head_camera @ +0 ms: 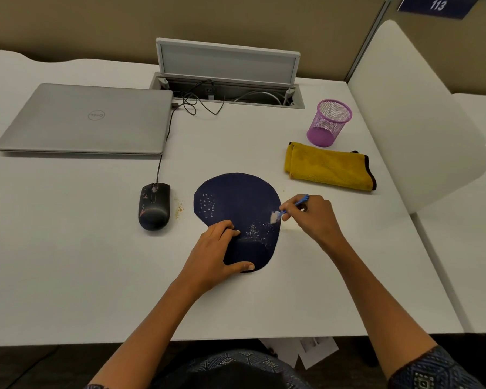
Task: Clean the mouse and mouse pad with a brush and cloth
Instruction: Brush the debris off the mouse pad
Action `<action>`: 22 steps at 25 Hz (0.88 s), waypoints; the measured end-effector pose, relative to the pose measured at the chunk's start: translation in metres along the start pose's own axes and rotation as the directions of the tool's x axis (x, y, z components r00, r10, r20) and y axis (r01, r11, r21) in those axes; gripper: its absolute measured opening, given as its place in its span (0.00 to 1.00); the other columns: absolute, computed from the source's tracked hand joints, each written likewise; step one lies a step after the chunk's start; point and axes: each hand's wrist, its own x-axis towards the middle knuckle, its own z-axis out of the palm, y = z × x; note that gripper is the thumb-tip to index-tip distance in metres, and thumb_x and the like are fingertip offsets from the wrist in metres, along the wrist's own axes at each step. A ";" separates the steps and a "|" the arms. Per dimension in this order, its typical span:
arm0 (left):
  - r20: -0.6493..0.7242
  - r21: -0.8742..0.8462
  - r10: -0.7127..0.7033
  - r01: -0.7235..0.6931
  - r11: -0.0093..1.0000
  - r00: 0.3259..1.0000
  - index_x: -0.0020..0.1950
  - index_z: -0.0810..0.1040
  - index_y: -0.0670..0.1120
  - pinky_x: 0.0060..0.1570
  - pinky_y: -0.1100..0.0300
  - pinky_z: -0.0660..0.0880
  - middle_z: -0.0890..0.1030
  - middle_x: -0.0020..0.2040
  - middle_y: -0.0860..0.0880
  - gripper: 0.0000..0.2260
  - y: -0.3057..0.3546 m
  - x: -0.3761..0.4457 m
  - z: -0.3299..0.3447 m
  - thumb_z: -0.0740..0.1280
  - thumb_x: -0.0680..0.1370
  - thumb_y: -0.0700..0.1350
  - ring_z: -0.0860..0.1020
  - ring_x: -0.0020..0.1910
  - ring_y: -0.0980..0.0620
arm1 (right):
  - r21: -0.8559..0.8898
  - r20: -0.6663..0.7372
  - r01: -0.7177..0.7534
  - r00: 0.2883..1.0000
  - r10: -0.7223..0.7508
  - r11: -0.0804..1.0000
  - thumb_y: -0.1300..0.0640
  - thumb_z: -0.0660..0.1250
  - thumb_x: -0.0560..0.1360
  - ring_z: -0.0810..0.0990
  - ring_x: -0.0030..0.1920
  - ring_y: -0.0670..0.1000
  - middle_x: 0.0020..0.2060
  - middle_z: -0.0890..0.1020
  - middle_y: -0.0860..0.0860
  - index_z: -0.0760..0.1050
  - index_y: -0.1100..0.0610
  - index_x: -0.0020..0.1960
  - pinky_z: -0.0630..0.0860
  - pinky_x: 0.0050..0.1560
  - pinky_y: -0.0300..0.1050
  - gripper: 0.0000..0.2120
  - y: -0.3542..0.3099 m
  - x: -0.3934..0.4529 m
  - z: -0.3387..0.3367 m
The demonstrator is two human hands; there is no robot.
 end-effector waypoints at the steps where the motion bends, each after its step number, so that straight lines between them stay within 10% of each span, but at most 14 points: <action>1: -0.002 0.001 0.000 0.000 1.000 1.000 0.66 0.69 0.48 0.65 0.60 0.63 0.67 0.67 0.51 0.34 0.000 0.000 0.000 0.68 0.68 0.65 0.65 0.66 0.54 | 0.039 0.008 0.030 1.000 -0.030 0.999 0.53 0.63 0.77 0.78 0.38 0.44 0.42 0.84 0.51 0.81 0.56 0.51 0.71 0.40 0.33 0.10 -0.007 0.000 0.003; 8: -0.009 -0.003 -0.002 0.002 1.000 1.000 0.67 0.69 0.48 0.65 0.60 0.63 0.67 0.67 0.51 0.34 0.000 -0.001 0.000 0.67 0.68 0.65 0.65 0.66 0.54 | -0.084 0.067 -0.078 0.994 0.084 0.993 0.53 0.64 0.76 0.81 0.48 0.55 0.44 0.84 0.57 0.81 0.59 0.51 0.79 0.53 0.54 0.11 0.005 -0.005 0.003; 17: -0.050 -0.003 -0.003 0.003 1.000 0.999 0.67 0.68 0.46 0.63 0.60 0.65 0.67 0.67 0.49 0.34 0.003 -0.008 0.002 0.66 0.69 0.66 0.66 0.65 0.53 | 0.227 0.109 0.046 0.991 -0.072 0.973 0.56 0.62 0.78 0.77 0.33 0.41 0.40 0.84 0.54 0.81 0.58 0.50 0.71 0.32 0.27 0.10 -0.026 -0.014 0.020; 22: -0.106 -0.050 -0.039 0.034 0.998 0.994 0.62 0.69 0.44 0.57 0.63 0.67 0.69 0.63 0.48 0.32 0.006 -0.013 0.001 0.69 0.67 0.64 0.68 0.59 0.53 | 0.191 0.261 0.133 0.948 -0.181 0.973 0.54 0.62 0.78 0.80 0.43 0.49 0.45 0.84 0.56 0.80 0.59 0.53 0.72 0.36 0.29 0.11 -0.028 -0.016 0.032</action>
